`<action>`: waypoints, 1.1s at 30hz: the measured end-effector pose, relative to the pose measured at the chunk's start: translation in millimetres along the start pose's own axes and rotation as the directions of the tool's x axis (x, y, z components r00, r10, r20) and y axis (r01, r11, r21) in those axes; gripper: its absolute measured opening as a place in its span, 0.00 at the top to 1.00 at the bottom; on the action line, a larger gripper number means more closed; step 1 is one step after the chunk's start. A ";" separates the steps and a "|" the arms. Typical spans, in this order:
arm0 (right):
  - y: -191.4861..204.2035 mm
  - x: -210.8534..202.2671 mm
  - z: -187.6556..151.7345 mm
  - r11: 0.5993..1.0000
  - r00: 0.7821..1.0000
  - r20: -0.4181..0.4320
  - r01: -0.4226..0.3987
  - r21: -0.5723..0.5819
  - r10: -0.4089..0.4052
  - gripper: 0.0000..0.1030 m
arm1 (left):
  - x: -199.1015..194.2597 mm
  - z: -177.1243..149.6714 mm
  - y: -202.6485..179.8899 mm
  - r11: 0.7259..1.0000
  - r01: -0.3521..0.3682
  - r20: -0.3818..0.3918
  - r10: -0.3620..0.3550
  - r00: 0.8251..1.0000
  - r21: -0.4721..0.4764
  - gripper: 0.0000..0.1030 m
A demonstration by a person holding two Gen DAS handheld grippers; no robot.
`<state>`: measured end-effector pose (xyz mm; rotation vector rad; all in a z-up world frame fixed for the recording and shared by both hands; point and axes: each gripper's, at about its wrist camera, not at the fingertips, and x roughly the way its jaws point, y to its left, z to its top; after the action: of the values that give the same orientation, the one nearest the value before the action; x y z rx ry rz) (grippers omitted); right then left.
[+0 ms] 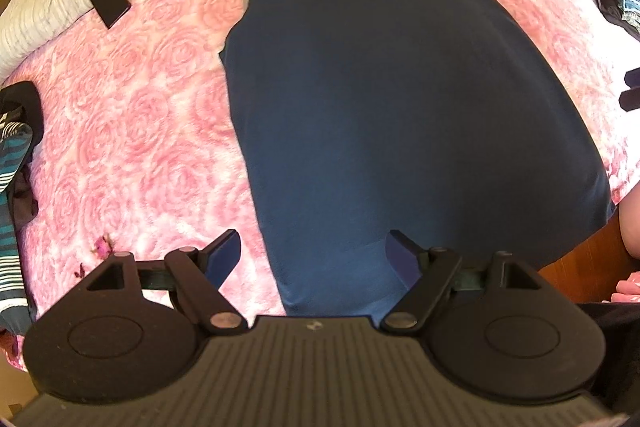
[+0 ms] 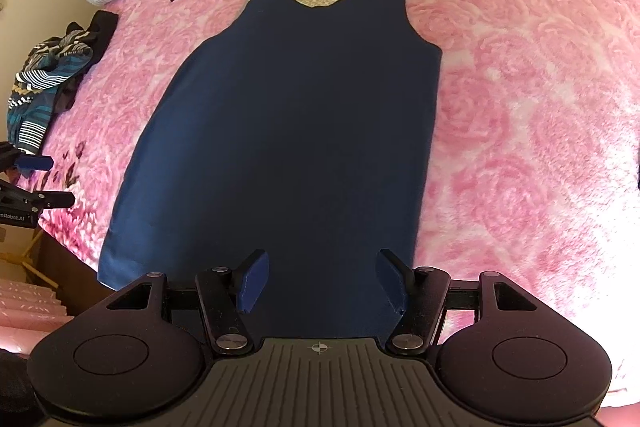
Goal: Fold clothes
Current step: 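Release the dress and hold both grippers open above it, then grasp the dress neckline edge with the left gripper while the right gripper grasps the shoulder strap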
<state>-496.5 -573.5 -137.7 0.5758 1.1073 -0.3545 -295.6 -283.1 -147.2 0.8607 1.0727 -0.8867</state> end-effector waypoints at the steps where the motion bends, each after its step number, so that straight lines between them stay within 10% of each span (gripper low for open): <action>1: -1.6 0.2 1.0 1.000 1.000 -0.002 0.003 -0.001 -0.003 0.39 | 2.1 1.8 -1.1 1.000 0.003 -0.002 -0.003 1.000 0.006 0.26; 14: -5.6 37.3 69.1 0.997 0.996 -0.044 0.078 -0.004 -0.078 0.39 | 54.8 68.1 37.1 0.986 0.051 0.016 -0.055 0.998 0.161 0.26; 25: -2.1 83.3 214.4 0.951 0.987 0.042 0.164 -0.261 -0.158 0.39 | 116.7 216.9 105.9 0.944 -0.027 0.226 -0.051 0.973 0.330 0.26; 33: -49.7 147.9 316.8 0.916 0.993 0.101 0.096 -0.390 -0.061 0.39 | 183.7 324.2 128.9 0.927 0.043 0.249 -0.144 0.958 0.372 0.27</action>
<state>-229.9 -800.7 -182.4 0.1554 1.0821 -0.2138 -22.8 -557.2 -224.2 0.9621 0.7229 -1.2734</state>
